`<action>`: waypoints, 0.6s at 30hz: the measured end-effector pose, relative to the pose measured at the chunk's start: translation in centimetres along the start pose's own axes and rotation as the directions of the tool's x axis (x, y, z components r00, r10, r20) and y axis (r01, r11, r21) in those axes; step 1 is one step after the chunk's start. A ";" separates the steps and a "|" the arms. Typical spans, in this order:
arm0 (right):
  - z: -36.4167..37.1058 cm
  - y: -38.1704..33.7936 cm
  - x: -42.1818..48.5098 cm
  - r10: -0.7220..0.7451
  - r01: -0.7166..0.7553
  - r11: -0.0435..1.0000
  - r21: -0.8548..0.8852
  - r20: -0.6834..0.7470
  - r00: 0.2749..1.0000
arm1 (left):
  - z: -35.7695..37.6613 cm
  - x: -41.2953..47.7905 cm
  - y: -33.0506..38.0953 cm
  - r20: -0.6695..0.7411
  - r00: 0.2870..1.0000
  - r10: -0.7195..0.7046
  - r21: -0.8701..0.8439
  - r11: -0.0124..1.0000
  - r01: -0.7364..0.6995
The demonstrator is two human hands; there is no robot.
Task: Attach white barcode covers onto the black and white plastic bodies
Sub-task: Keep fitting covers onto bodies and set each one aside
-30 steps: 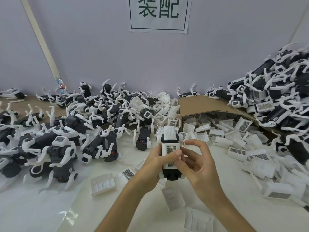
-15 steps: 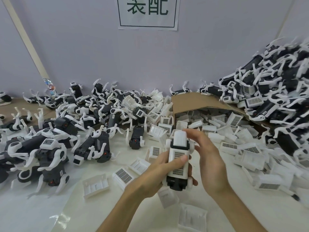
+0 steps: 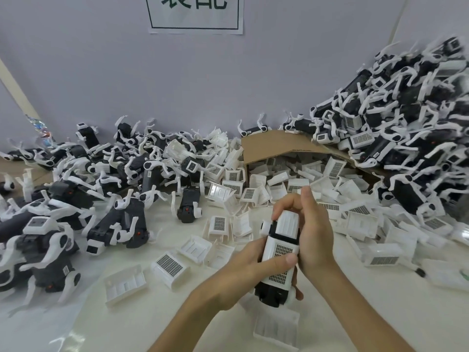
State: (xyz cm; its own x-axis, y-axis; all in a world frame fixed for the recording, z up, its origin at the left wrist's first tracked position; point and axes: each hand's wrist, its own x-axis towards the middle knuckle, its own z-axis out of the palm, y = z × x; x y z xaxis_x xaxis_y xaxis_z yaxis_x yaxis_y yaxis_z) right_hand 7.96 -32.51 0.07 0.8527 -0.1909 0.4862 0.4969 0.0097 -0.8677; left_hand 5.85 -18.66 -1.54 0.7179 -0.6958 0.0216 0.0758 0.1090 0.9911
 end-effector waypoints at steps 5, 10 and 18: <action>0.2 0.5 -1.0 -0.096 0.097 0.995 -0.005 -0.157 0.983 | 0.2 0.1 -0.1 -0.006 1.000 0.009 0.011 1.000 -0.009; 0.1 0.5 -0.4 -0.023 0.026 0.999 0.021 -0.142 0.990 | 0.4 0.1 -0.2 -0.027 0.999 0.025 -0.015 1.000 -0.026; -0.2 0.1 -0.1 0.032 -0.031 0.999 0.036 -0.028 0.999 | 0.4 0.4 -0.1 -0.070 0.997 0.031 -0.068 0.997 -0.036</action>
State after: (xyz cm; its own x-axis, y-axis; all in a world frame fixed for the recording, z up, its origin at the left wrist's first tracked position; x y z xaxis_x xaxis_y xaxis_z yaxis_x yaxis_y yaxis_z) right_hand 7.91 -32.68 -0.04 0.8633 -0.2179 0.4552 0.4758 0.0508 -0.8781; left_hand 5.81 -19.23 -1.59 0.7667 -0.6405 0.0433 0.0969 0.1822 0.9785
